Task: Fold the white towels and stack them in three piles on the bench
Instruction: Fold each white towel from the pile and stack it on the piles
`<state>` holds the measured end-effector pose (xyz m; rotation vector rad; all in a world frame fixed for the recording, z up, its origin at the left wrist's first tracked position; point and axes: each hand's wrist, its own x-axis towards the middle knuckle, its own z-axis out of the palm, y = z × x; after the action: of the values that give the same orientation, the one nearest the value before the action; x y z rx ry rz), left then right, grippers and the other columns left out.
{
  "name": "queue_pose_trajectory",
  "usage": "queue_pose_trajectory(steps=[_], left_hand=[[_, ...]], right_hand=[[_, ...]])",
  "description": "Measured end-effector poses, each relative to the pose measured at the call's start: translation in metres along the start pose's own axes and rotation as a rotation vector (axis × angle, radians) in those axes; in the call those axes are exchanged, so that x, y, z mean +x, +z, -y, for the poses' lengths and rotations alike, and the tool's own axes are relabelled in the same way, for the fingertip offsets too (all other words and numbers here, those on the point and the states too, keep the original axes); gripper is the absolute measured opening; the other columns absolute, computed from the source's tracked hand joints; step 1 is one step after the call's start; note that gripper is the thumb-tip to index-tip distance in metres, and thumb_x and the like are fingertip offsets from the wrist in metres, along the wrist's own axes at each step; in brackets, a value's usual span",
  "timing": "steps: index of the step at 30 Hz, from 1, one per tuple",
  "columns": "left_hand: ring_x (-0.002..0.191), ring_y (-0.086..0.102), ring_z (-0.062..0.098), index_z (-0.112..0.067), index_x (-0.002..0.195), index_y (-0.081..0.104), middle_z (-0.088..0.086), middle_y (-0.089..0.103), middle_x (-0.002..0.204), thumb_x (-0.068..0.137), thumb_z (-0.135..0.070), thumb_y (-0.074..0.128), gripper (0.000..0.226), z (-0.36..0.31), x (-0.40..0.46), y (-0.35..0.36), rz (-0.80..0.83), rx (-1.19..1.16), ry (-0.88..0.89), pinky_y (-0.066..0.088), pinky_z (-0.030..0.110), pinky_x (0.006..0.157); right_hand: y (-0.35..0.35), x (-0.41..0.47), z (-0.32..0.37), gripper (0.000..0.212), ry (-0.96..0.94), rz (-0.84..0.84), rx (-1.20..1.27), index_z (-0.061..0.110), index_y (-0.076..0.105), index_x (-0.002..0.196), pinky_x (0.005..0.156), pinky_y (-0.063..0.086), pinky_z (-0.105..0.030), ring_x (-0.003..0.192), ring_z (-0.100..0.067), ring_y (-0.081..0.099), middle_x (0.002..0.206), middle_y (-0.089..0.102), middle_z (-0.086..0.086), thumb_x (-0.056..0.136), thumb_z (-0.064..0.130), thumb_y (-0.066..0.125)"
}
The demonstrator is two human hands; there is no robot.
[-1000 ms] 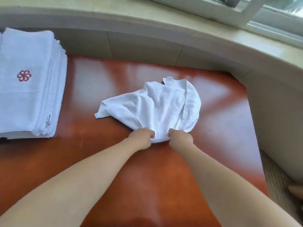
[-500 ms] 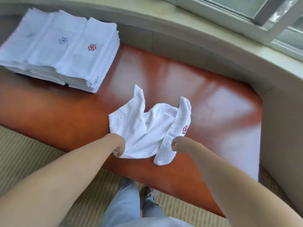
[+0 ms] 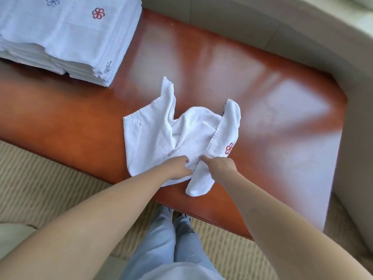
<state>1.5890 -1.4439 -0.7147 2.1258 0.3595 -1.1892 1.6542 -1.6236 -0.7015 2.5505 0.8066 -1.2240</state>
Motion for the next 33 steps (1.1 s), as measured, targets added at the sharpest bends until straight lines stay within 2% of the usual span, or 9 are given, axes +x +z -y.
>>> queue_pose_trajectory(steps=[4, 7, 13, 18, 21, 23, 27, 30, 33], left_hand=[[0.096, 0.056, 0.012, -0.023, 0.13, 0.053, -0.008, 0.058, 0.111, 0.089, -0.051, 0.068, 0.052, -0.017, 0.015, 0.031, 0.024, -0.058, 0.043, 0.041, 0.025, 0.072], [0.073, 0.048, 0.011, -0.024, 0.087, 0.053, -0.007, 0.052, 0.083, 0.093, -0.037, 0.064, 0.018, -0.024, 0.009, 0.027, -0.002, -0.131, 0.088, 0.034, 0.027, 0.062], [0.061, 0.039, 0.012, -0.026, 0.067, 0.038, -0.013, 0.038, 0.061, 0.086, -0.03, 0.062, 0.031, -0.015, -0.052, -0.066, -0.278, -0.491, 0.08, 0.03, 0.028, 0.057], [0.067, 0.05, 0.013, -0.018, 0.088, 0.056, -0.008, 0.056, 0.077, 0.091, -0.022, 0.061, 0.007, 0.046, -0.11, -0.137, -0.833, -0.828, 0.008, 0.038, 0.017, 0.05], [0.098, 0.056, 0.021, -0.018, 0.137, 0.045, 0.0, 0.055, 0.121, 0.096, -0.037, 0.061, 0.048, 0.093, -0.12, -0.135, -1.033, -1.07, -0.238, 0.043, 0.028, 0.078], [0.107, 0.059, 0.031, -0.007, 0.138, 0.045, 0.01, 0.058, 0.125, 0.097, -0.039, 0.062, 0.054, 0.115, -0.112, -0.112, -0.911, -1.088, -0.415, 0.046, 0.034, 0.086], [0.073, 0.052, 0.024, -0.011, 0.082, 0.057, 0.004, 0.052, 0.074, 0.097, -0.035, 0.063, 0.029, 0.12, -0.078, -0.057, -0.591, -0.935, -0.39, 0.04, 0.032, 0.069], [0.104, 0.061, 0.025, -0.009, 0.123, 0.062, 0.003, 0.064, 0.11, 0.095, -0.044, 0.065, 0.045, 0.108, -0.052, -0.038, -0.431, -0.822, -0.392, 0.05, 0.034, 0.088], [0.111, 0.061, 0.026, -0.012, 0.133, 0.057, 0.003, 0.064, 0.125, 0.089, -0.051, 0.069, 0.06, 0.097, -0.038, -0.033, -0.35, -0.816, -0.49, 0.054, 0.037, 0.095]], right_hand=[[0.003, 0.006, -0.002, 0.042, 0.077, -0.021, 0.129, 0.032, 0.049, 0.13, 0.068, 0.041, -0.031, 0.082, -0.022, 0.055, 0.096, 0.061, 0.004, 0.092, 0.014, 0.049], [-0.01, -0.002, -0.011, 0.03, 0.112, -0.076, 0.241, 0.032, 0.055, 0.115, 0.063, 0.038, -0.031, 0.081, -0.022, 0.058, 0.085, 0.056, 0.008, 0.086, 0.027, 0.053], [-0.106, -0.006, 0.027, 0.024, -0.032, -0.354, 0.247, 0.03, 0.056, 0.107, 0.061, 0.04, -0.032, 0.077, -0.024, 0.061, 0.072, 0.053, 0.011, 0.084, 0.037, 0.055], [-0.181, -0.001, 0.116, 0.054, -0.378, -0.545, 0.389, 0.031, 0.049, 0.134, 0.069, 0.053, -0.038, 0.089, -0.03, 0.066, 0.103, 0.067, 0.002, 0.082, 0.018, 0.055], [-0.179, 0.0, 0.143, 0.076, -0.494, -0.464, 0.476, 0.039, 0.031, 0.152, 0.084, 0.054, -0.037, 0.103, -0.023, 0.063, 0.13, 0.063, 0.003, 0.085, 0.018, 0.058], [-0.155, 0.008, 0.137, 0.06, -0.42, -0.348, 0.469, 0.034, 0.044, 0.147, 0.095, 0.051, -0.035, 0.113, -0.02, 0.062, 0.13, 0.064, 0.004, 0.091, 0.019, 0.057], [-0.092, 0.028, 0.088, 0.036, -0.174, -0.071, 0.382, 0.022, 0.064, 0.132, 0.105, 0.047, -0.034, 0.126, -0.021, 0.058, 0.138, 0.062, 0.003, 0.097, 0.021, 0.055], [-0.071, 0.047, 0.052, 0.038, 0.023, -0.088, 0.514, 0.017, 0.062, 0.132, 0.097, 0.052, -0.037, 0.116, -0.025, 0.062, 0.132, 0.063, 0.0, 0.095, 0.019, 0.057], [-0.071, 0.069, 0.032, 0.038, 0.184, -0.16, 0.776, 0.019, 0.056, 0.131, 0.082, 0.053, -0.035, 0.102, -0.023, 0.064, 0.12, 0.061, 0.004, 0.093, 0.022, 0.059]])
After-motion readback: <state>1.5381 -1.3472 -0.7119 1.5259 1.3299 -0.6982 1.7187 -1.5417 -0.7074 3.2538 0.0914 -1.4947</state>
